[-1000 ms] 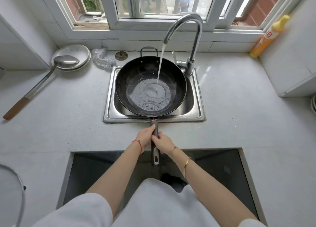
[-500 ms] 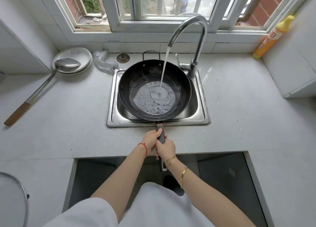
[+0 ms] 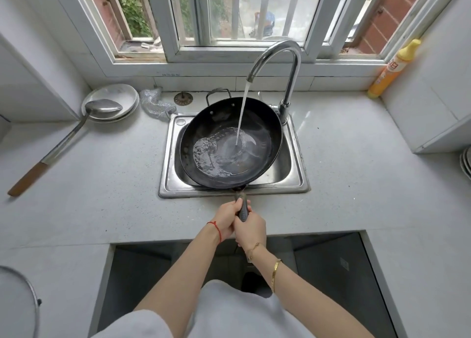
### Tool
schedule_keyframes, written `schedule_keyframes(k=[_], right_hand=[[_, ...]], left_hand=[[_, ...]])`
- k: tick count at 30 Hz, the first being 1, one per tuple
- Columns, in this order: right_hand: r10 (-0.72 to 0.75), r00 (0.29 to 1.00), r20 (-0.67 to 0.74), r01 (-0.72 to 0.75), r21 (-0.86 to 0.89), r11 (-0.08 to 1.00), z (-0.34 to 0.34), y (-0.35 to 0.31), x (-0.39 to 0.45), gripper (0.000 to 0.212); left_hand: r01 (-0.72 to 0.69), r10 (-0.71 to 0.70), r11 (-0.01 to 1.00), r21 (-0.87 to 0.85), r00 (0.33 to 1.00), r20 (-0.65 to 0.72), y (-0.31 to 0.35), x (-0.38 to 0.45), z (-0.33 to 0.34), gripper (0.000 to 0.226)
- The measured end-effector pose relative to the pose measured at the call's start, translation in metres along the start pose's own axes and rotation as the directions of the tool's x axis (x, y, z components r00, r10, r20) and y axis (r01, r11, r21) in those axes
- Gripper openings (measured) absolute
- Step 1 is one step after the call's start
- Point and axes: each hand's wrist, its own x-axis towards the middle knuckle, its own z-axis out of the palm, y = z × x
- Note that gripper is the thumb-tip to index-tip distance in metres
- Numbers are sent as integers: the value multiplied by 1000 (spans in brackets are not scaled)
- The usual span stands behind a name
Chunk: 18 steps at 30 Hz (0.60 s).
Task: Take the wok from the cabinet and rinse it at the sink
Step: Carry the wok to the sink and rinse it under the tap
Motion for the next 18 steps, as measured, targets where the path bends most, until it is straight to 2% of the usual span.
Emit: schedule_keyframes(k=[5,9,13,18], right_hand=[[-38,999,17,37,52,998,-7,6,-2,23],[-12,996,89,3,109,994,-8,7,0,24],[1,985,171,-32,175,984,-12,6,1,25],[9,981,195,-48,193,980,-18,-3,2,28]], left_hand=[[-93,96,992,80,995,-34,-3,-7,6,23],[-187,216,953,239,971,-100,-3,-13,7,20],[-218,276,925,312,949,-153,-3,-16,8,20],[-231,303,911,341,937,-173,-1,-15,8,29]])
